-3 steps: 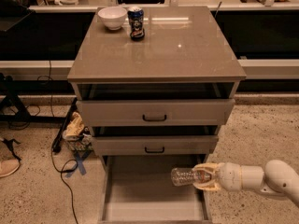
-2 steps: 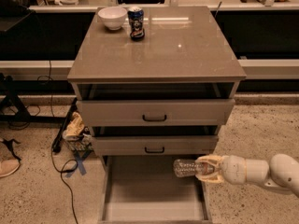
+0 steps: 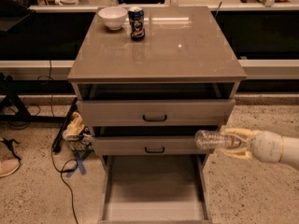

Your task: Pick water bottle from bottom drawer and place on counter

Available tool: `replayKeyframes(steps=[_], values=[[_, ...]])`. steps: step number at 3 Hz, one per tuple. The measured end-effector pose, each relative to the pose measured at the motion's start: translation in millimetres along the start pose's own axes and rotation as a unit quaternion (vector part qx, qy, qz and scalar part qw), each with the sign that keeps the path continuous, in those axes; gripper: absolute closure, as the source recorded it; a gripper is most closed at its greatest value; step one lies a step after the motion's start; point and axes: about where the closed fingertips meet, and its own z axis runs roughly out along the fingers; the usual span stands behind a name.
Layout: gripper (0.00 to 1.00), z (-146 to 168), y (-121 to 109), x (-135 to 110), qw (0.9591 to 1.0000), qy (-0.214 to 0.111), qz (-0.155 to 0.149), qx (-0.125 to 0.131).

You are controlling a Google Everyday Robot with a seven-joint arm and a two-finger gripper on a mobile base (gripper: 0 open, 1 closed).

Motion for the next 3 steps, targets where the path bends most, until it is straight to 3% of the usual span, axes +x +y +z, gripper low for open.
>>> replayKeyframes(steps=[1,2,3], values=[[1.0,-28.5,-42.0,-27.4,0.9985,-0.007,-0.05,0.022],[1.0,-28.5,-42.1,-27.4,0.9985,-0.007,-0.05,0.022],[1.0,-30.8,-66.3,-34.8,0.9974,0.004,-0.072,-0.001]])
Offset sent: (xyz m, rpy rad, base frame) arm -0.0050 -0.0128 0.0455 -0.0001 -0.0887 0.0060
